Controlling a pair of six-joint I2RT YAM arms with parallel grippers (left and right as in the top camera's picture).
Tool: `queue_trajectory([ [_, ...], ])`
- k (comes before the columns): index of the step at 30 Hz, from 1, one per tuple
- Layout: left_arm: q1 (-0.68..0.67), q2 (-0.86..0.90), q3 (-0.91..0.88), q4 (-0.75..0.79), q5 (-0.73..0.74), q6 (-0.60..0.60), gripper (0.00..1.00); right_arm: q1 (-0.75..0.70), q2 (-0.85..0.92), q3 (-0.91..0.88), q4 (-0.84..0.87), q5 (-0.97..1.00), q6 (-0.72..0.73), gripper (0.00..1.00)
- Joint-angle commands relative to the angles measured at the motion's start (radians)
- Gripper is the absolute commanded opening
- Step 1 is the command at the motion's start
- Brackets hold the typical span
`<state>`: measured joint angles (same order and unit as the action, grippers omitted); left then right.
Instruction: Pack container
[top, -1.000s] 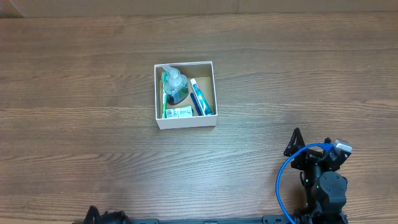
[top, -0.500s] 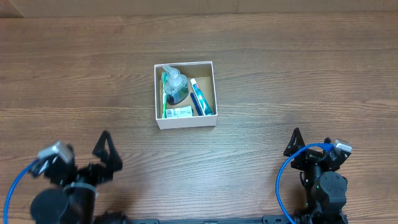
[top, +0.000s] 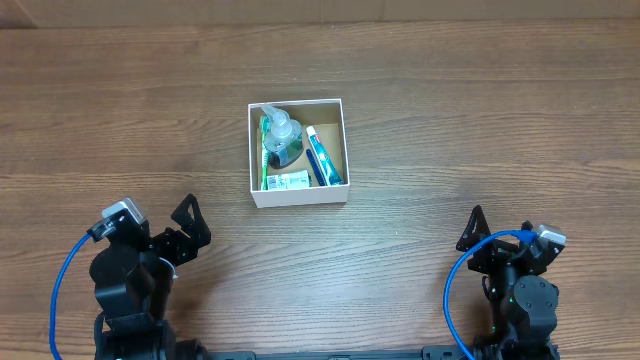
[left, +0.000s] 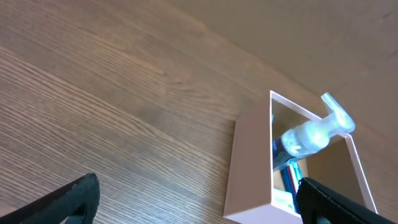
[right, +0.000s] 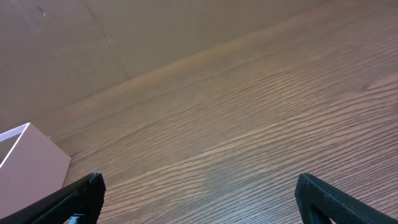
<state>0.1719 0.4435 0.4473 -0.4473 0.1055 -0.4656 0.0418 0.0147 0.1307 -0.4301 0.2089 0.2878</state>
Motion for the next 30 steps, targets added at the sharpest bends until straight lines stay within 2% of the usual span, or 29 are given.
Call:
queue_trajectory([
  [1, 0.004, -0.005, -0.037, 0.007, 0.01, -0.017, 1.0, -0.004, -0.007, -0.006, 0.003, -0.001, 0.005, 1.0],
  [7, 0.004, -0.006, -0.172, 0.109, 0.12, 0.082, 1.0, -0.004, -0.007, -0.006, 0.003, -0.002, 0.005, 1.0],
  [11, 0.004, -0.006, -0.189, 0.105, 0.177, 0.142, 1.0, -0.004, -0.007, -0.006, 0.003, -0.002, 0.005, 1.0],
  [15, 0.005, -0.006, -0.219, 0.106, 0.172, 0.144, 1.0, -0.004, -0.007, -0.006, 0.003, -0.002, 0.005, 1.0],
  [24, 0.005, -0.006, -0.286, 0.127, 0.064, -0.067, 1.0, -0.004, -0.007, -0.006, 0.003, -0.002, 0.005, 1.0],
  [30, 0.005, -0.006, -0.364, 0.173, -0.056, -0.1, 1.0, -0.004, -0.007, -0.006, 0.003, -0.001, 0.005, 1.0],
])
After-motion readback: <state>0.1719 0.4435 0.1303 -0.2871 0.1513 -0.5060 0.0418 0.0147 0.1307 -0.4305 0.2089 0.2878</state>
